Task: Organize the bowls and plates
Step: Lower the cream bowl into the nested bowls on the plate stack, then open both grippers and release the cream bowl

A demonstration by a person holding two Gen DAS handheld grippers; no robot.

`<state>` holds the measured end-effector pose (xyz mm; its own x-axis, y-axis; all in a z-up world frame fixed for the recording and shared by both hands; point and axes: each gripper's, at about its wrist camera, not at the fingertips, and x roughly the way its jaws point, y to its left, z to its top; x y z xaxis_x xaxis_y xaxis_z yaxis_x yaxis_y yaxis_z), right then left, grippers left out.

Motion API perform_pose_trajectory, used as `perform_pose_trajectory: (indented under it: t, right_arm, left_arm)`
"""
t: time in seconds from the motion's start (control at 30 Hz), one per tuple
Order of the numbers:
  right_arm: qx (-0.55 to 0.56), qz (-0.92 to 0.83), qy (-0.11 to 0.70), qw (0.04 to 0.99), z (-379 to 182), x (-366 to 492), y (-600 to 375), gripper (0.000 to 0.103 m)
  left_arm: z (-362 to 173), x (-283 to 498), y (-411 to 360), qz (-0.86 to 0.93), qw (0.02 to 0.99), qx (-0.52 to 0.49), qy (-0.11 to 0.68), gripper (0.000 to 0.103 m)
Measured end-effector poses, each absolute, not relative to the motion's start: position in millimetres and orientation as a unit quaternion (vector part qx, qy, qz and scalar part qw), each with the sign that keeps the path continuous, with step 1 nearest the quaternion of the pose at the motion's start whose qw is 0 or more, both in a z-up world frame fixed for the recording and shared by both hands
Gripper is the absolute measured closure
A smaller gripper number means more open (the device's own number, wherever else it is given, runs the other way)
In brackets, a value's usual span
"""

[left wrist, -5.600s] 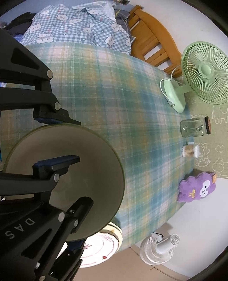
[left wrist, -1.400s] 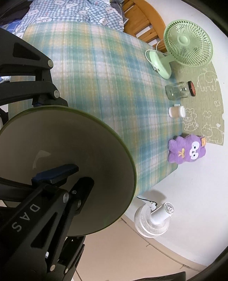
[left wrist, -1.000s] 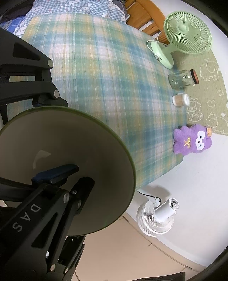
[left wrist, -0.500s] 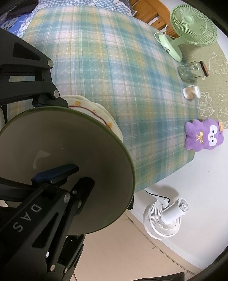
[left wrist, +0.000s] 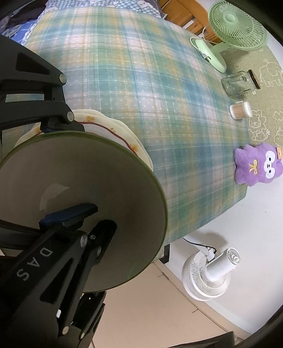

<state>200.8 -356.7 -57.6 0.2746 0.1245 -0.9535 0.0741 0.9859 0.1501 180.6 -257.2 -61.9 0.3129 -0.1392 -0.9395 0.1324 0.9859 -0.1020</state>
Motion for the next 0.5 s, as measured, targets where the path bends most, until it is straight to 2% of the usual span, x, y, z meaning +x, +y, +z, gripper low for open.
perform_pose_trajectory:
  t: [0.27, 0.33, 0.4, 0.5]
  right_arm:
    - [0.078, 0.023, 0.591, 0.802, -57.9, 202.1, -354.9, 0.057]
    - [0.075, 0.026, 0.588, 0.805, -57.9, 200.9, -354.8, 0.057]
    - [0.068, 0.026, 0.586, 0.807, -57.3, 199.8, -354.3, 0.055]
    - [0.054, 0.02, 0.581, 0.812, -55.2, 196.8, -354.4, 0.037]
  left_arm:
    - [-63.7, 181.4, -254.4, -0.084, 0.813, -0.007, 0.576, 0.047]
    - [-63.9, 181.7, -254.7, -0.083, 0.813, -0.007, 0.577, 0.044]
    - [-64.6, 181.5, -253.6, -0.085, 0.811, -0.01, 0.578, 0.035]
    - [-63.0, 178.6, -250.1, -0.078, 0.815, -0.013, 0.574, 0.025]
